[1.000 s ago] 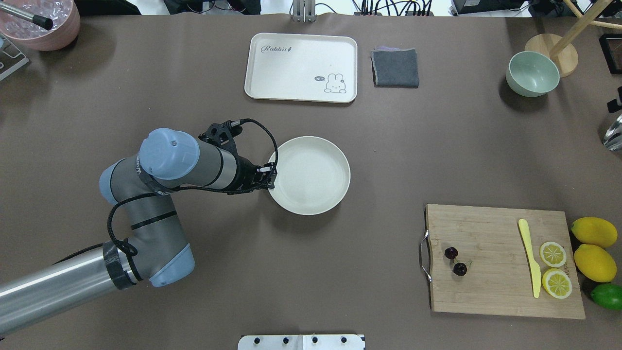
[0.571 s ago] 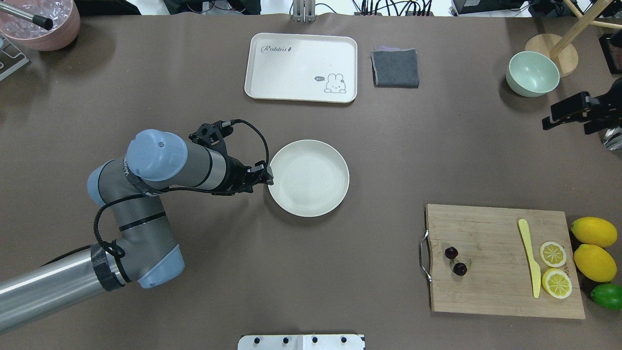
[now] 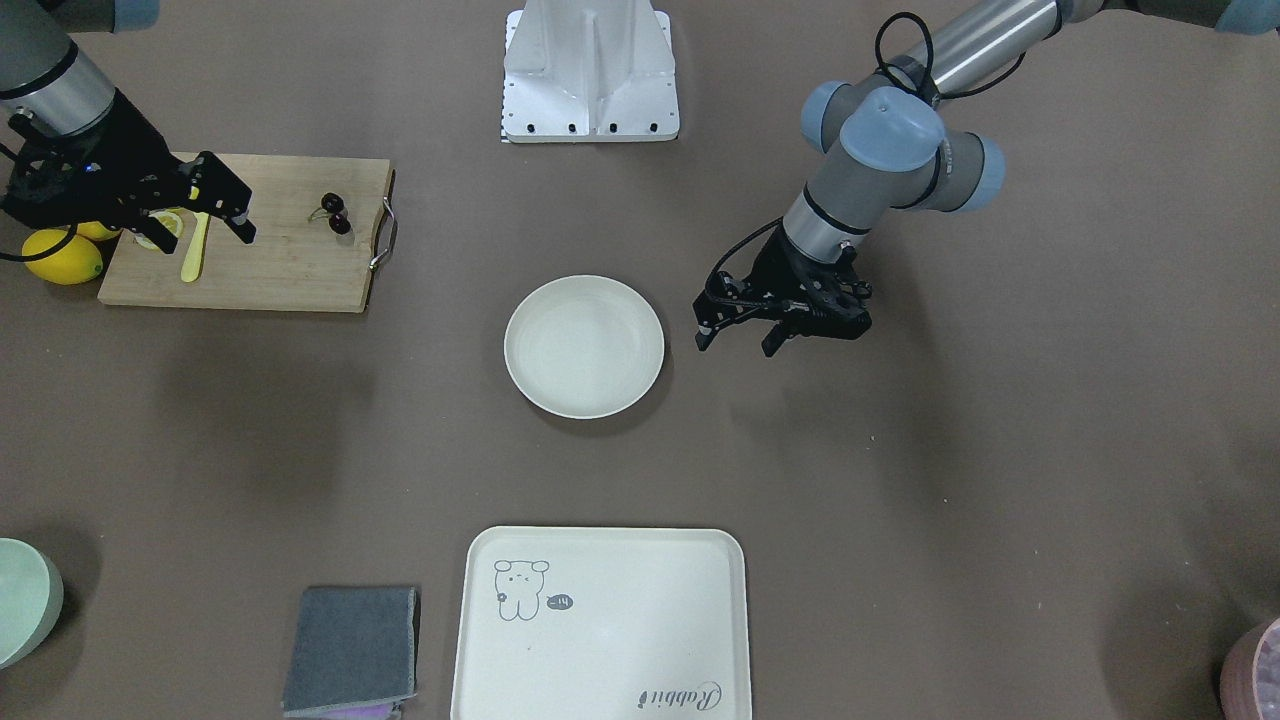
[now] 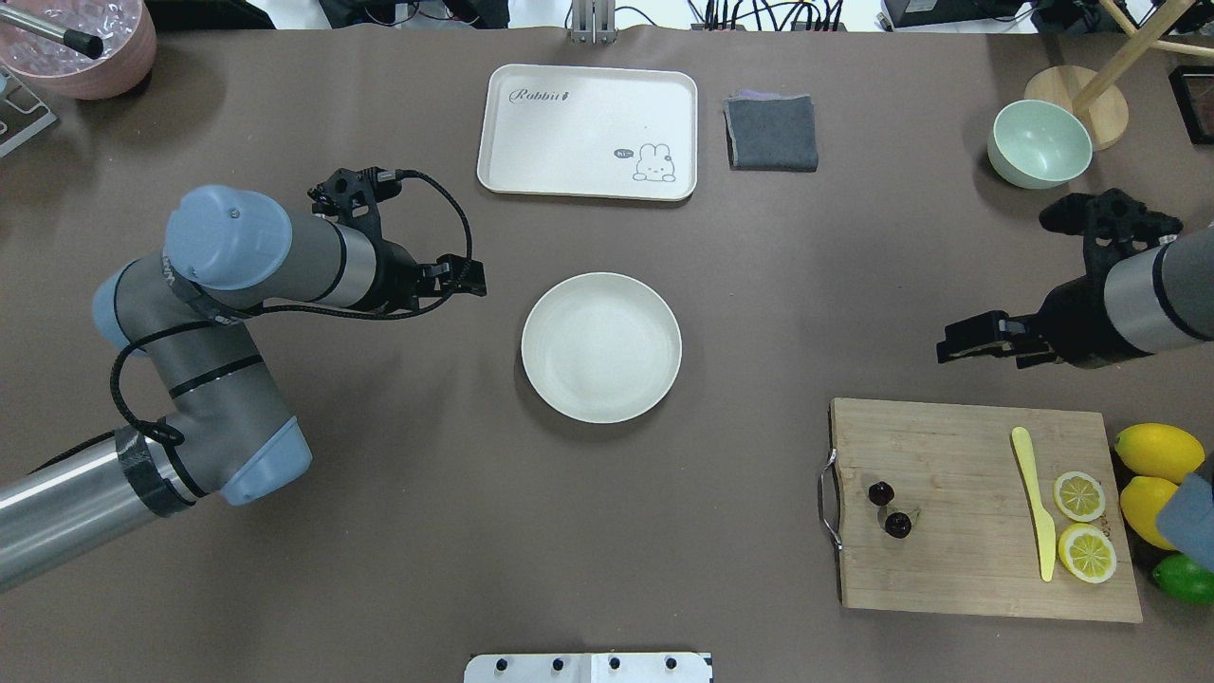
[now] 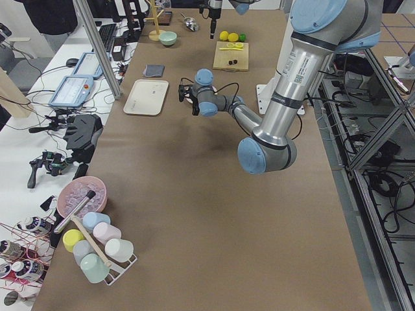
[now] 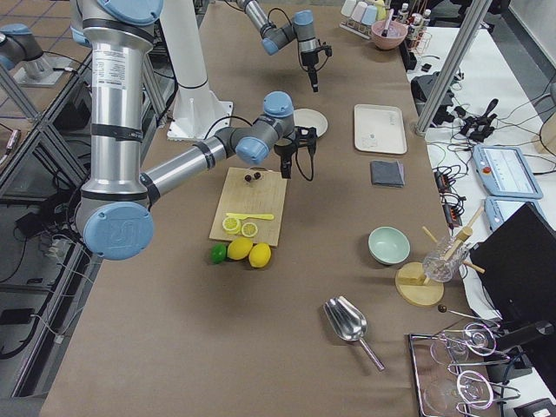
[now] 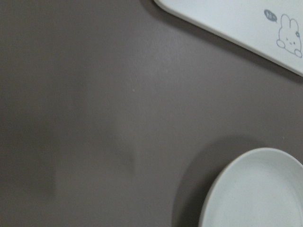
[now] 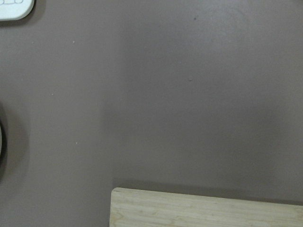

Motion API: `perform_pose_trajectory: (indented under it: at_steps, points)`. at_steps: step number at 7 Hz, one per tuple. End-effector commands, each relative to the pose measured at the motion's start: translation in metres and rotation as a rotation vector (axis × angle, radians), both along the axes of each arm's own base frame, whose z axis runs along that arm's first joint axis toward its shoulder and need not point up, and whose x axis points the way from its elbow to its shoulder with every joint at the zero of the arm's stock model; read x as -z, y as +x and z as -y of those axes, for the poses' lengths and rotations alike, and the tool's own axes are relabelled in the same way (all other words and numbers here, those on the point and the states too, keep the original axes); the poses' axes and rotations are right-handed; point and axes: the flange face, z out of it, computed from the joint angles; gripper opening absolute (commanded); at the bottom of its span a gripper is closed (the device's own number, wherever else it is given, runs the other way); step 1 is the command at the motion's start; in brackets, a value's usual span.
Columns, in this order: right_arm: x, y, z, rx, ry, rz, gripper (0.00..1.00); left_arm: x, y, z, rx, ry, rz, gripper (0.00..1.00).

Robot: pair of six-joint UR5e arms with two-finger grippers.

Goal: Place red cherry on plate
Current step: 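Release the plate with the left gripper while the right arm reaches toward the board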

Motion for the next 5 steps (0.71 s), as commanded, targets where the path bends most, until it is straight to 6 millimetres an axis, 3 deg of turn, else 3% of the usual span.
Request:
perform_pose_trajectory:
  at_steps: [1, 3, 5]
  points:
    - [0.001, -0.057, -0.050, 0.062, 0.033, -0.041, 1.00, -0.007, -0.045, 0.037, -0.010, 0.178, 0.099, 0.98]
    - [0.000, -0.116, -0.096, 0.094, 0.095, -0.087, 1.00, -0.021, -0.069, 0.048, 0.027, 0.166, 0.115, 0.98]
    - [-0.020, -0.128, -0.098, 0.116, 0.088, -0.123, 0.99, -0.035, -0.076, 0.046, 0.034, 0.161, 0.127, 0.98]
